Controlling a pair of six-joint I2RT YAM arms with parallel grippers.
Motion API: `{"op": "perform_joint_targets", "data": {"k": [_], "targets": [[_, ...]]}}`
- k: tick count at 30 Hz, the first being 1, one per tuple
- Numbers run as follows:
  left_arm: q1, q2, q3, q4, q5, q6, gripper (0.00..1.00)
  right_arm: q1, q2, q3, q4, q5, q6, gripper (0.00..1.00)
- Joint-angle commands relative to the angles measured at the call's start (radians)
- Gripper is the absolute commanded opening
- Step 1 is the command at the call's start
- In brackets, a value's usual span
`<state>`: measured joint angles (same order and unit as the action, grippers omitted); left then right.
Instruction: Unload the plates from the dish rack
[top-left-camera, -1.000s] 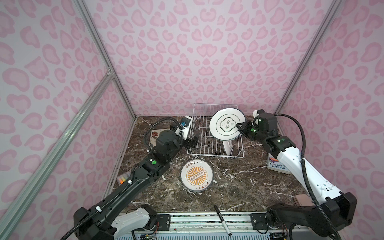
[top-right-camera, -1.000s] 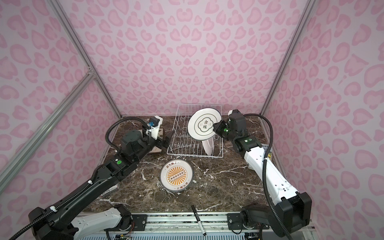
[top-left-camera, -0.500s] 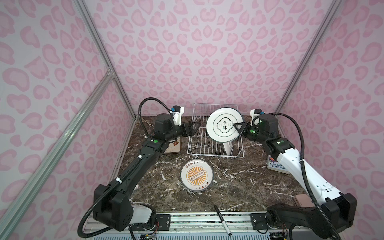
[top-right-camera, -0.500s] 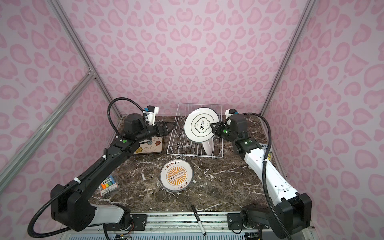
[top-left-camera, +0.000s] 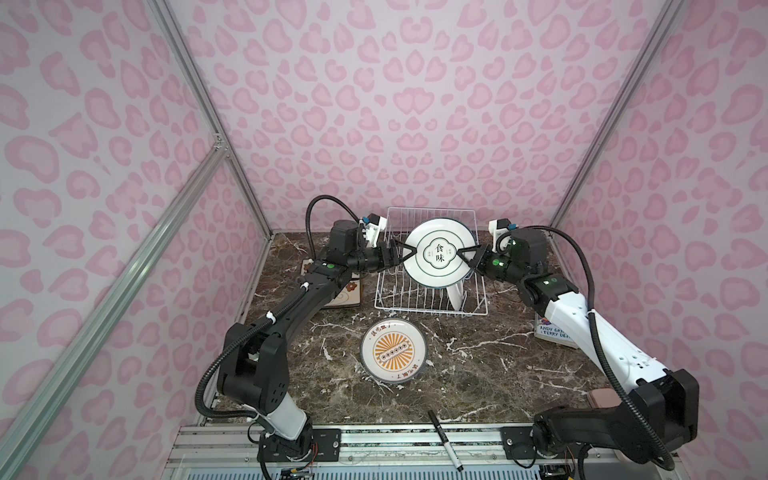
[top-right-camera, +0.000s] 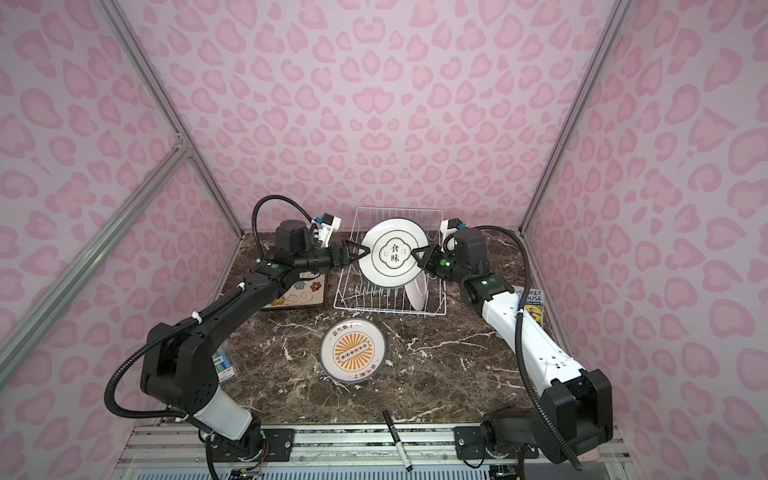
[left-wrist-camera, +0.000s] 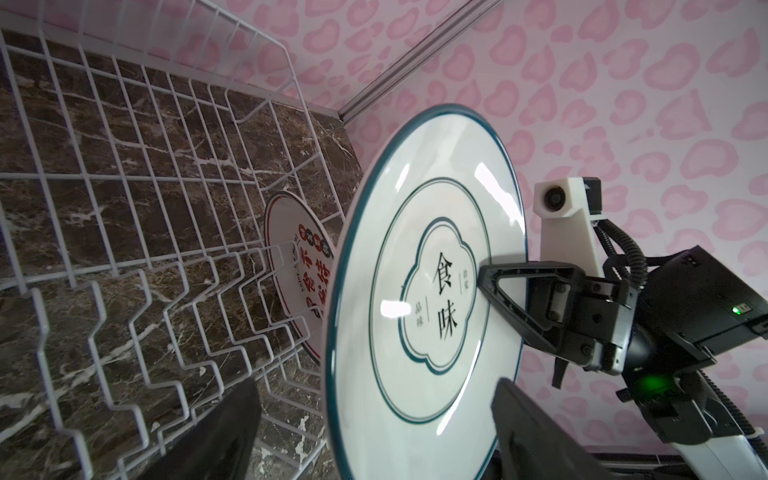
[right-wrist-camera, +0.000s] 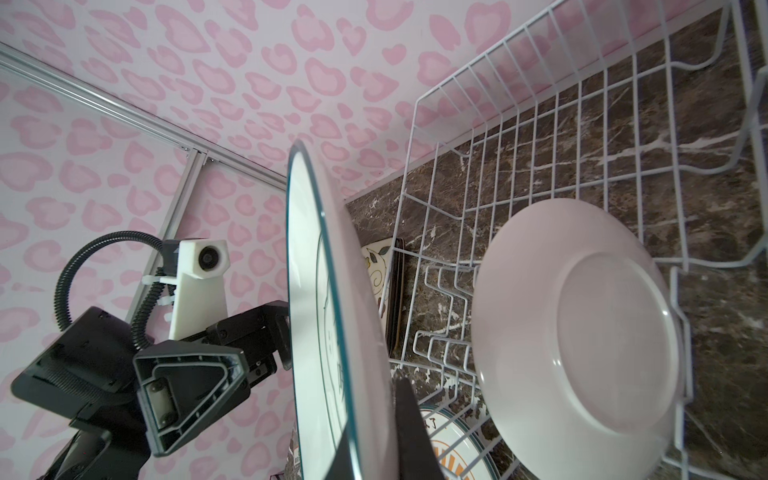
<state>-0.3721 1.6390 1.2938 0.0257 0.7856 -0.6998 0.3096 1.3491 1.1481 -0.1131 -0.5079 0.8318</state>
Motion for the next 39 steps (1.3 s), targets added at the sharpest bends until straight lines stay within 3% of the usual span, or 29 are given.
{"op": "perform_joint_targets", "data": {"k": [1, 17, 20, 29, 34, 39], "targets": [[-0.008, 0.014, 0.018, 0.033, 0.04, -0.007, 0.86, -0.001, 0.012, -0.009, 0.102, -0.047, 0.026, 0.0], [-0.013, 0.007, -0.006, 0.087, 0.062, -0.027, 0.44, 0.011, 0.056, -0.035, 0.171, -0.09, 0.062, 0.0], [-0.014, 0.001, -0.014, 0.097, 0.06, -0.033, 0.31, 0.011, 0.062, -0.04, 0.182, -0.098, 0.069, 0.0], [-0.014, 0.0, -0.02, 0.108, 0.056, -0.043, 0.06, 0.014, 0.068, -0.057, 0.189, -0.103, 0.069, 0.0], [-0.013, -0.008, -0.017, 0.094, 0.044, -0.041, 0.04, 0.014, 0.068, -0.062, 0.194, -0.106, 0.065, 0.05], [-0.013, -0.034, -0.035, 0.083, 0.006, -0.022, 0.04, 0.013, 0.055, -0.078, 0.19, -0.079, 0.043, 0.18]]}}
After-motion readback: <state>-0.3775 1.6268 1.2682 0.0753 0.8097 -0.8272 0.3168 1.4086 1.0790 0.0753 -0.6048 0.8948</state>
